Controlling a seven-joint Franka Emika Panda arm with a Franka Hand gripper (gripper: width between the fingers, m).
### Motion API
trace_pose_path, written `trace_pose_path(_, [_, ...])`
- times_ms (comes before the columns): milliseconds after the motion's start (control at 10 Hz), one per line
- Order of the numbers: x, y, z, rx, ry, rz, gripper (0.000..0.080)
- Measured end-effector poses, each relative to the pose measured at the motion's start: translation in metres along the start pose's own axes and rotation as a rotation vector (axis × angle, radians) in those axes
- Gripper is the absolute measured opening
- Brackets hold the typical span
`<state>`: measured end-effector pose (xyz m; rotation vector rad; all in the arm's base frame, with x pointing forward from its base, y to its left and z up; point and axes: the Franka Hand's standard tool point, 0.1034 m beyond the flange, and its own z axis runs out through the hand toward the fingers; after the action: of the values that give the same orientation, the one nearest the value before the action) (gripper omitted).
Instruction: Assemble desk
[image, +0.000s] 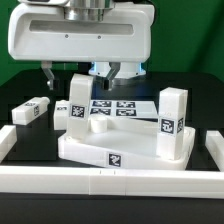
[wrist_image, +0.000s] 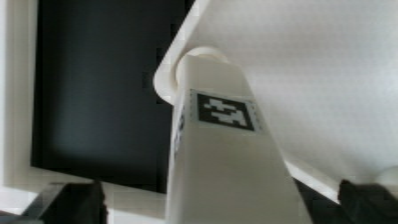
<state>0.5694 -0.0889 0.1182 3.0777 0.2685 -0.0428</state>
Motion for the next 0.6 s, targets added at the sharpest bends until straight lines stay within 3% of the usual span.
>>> trace_pose_path(100, [-0.0015, -0.0008, 0.0019, 0.0, 0.0, -0.007, 0.0546])
trace_pose_path(200, [-0.0015, -0.0008, 0.002, 0.0, -0.001, -0.007, 0.0546])
trace_pose_path(300, [-0.0015, -0.0009, 0.0022, 0.0, -0.001, -0.007, 0.0365])
trace_pose_path(400, [-0.0015, -0.0008, 0.0022, 0.0, -0.001, -0.007, 0.0365])
trace_pose_path(500, [-0.0015, -0.0008, 0.0022, 0.0, -0.001, -0.007, 0.0288])
trace_pose_path(600, [-0.0015, -0.0009, 0.0022, 0.0, -0.001, -0.001, 0.0288])
